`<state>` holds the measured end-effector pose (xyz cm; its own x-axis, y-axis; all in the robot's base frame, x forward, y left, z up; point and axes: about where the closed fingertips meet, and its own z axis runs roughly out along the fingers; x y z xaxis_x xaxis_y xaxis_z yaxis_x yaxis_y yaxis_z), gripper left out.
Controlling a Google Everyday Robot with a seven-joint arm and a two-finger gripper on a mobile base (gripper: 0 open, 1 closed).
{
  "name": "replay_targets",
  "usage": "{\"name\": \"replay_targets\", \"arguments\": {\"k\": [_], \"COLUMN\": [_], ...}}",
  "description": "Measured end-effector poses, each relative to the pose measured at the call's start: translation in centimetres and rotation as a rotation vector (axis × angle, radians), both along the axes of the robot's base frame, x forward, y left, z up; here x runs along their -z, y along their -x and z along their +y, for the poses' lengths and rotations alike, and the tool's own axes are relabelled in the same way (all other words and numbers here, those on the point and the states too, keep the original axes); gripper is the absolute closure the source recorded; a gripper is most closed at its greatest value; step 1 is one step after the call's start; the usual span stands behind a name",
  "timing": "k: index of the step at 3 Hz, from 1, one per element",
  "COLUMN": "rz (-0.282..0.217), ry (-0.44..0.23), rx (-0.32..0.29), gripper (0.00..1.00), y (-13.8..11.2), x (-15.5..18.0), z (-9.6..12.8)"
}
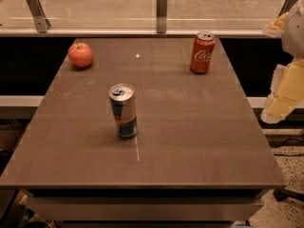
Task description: Move redbull can near apple
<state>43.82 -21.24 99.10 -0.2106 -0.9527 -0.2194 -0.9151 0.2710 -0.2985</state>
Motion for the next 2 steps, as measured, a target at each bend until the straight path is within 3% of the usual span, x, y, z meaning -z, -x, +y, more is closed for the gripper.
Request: {"name": "replay_targets", "arguments": {"k": [2], "rz": [-0.001], "ry": [-0.031], "rx": [0.001], "gripper": [0.00], "y": [0.06], "x": [-0.11], "z": [0.07]}}
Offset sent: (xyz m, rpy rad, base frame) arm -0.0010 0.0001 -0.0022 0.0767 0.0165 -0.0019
